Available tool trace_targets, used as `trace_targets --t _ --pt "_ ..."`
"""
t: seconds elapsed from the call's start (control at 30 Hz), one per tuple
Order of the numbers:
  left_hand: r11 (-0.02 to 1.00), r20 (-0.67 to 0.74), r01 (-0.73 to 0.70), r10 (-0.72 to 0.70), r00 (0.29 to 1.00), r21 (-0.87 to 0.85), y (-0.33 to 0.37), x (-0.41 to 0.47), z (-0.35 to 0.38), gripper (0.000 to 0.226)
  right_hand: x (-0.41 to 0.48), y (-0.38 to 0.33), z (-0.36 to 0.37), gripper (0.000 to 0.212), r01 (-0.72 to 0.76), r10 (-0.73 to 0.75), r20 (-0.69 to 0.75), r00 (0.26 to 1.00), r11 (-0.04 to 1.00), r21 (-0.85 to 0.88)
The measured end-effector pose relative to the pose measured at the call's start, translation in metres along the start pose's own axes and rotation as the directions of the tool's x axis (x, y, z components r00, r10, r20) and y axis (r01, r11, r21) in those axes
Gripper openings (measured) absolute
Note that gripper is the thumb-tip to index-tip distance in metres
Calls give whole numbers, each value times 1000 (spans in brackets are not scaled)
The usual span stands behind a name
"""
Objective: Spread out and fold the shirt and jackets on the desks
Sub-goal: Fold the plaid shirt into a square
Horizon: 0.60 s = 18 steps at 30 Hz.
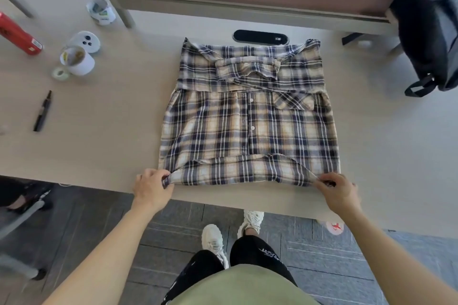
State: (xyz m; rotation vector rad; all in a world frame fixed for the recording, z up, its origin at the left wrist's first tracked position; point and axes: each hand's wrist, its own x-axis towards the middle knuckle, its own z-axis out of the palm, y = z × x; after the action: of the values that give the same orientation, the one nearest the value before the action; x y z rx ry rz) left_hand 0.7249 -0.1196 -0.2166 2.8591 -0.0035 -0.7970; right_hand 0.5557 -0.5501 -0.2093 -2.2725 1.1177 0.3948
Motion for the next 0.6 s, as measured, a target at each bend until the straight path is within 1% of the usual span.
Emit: trace_targets --t 0.07,0.13,0.17,0.2,0.27,0.3,0.37,0.4,0.5,0.53,0.6 --pt "998 -23 10 -12 1000 -65 -7 0 1 40 -3 5 0 28 -84 85 -27 996 996 23" --pt "987 -17 13 -16 1000 -162 -13 -1 1 38 -6 12 1 43 -165 166 -49 985 986 31" --pt "975 -4 19 -20 1000 -222 -15 -2 0 37 -8 16 2 46 -182 186 -36 982 980 76" --pt "962 12 26 -23 1000 -270 -17 -4 0 36 -10 19 3 44 -187 191 -12 982 970 153" --pt "957 3 12 -11 1000 -289 -21 -5 0 33 -14 21 3 27 -164 168 13 986 940 300" --pt "958 -10 0 -3 1000 -286 -23 -5 0 32 -17 21 2 20 -146 153 7 988 926 347" --pt "946 -5 -13 12 1000 -325 -27 -2 -1 31 -19 21 -2 18 -113 122 2 993 912 393" --pt "935 9 -19 23 1000 -354 -29 1 -2 30 -19 21 -4 20 -97 99 13 995 917 387" --pt "908 31 -32 50 998 -417 -35 12 -10 25 -17 25 -9 23 -73 58 60 997 954 290" --pt "909 32 -41 60 998 -415 -36 16 -14 31 -15 27 -9 26 -76 61 63 996 959 272" --pt "933 25 -92 107 994 -347 -37 23 -22 41 -10 30 -9 32 -103 86 77 993 962 254"
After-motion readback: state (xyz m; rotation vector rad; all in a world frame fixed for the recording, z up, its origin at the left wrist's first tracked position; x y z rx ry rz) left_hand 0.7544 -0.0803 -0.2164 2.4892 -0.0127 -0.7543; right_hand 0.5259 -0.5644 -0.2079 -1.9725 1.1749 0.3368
